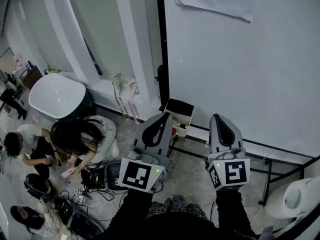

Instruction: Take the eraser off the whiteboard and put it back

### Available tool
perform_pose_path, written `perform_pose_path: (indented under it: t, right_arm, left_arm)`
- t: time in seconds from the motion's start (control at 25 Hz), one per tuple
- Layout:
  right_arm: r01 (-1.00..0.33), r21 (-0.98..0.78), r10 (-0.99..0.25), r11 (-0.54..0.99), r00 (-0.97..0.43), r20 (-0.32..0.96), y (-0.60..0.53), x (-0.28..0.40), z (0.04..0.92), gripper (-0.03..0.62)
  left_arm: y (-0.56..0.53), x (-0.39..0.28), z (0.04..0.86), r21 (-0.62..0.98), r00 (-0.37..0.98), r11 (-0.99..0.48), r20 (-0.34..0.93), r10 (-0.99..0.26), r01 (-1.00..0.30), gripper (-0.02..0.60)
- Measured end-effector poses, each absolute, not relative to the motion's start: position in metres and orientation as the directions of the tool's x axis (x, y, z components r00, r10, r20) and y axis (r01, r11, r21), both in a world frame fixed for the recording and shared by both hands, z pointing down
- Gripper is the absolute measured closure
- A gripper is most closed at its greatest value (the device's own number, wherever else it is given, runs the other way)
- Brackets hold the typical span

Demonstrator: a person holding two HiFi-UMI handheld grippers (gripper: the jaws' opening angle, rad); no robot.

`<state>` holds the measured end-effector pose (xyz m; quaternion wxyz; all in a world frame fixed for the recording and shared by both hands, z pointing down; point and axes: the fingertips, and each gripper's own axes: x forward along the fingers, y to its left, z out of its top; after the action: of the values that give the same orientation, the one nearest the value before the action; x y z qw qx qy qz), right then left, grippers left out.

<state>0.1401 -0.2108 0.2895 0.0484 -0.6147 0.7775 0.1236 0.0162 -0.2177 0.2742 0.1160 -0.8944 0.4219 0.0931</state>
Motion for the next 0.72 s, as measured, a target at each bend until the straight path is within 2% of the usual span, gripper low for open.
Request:
perform_pose_path:
  t: [0.72]
  right_arm:
    - [-0.971,0.127,-0.943,0.202,-0.228,-0.243,-0.185,0.151,0.278,0.588]
  left_arm:
    - [-0.195,0.021,0.267,-0.149,0.629,-0.614,-0.277,-0.726,-0.775,0.580]
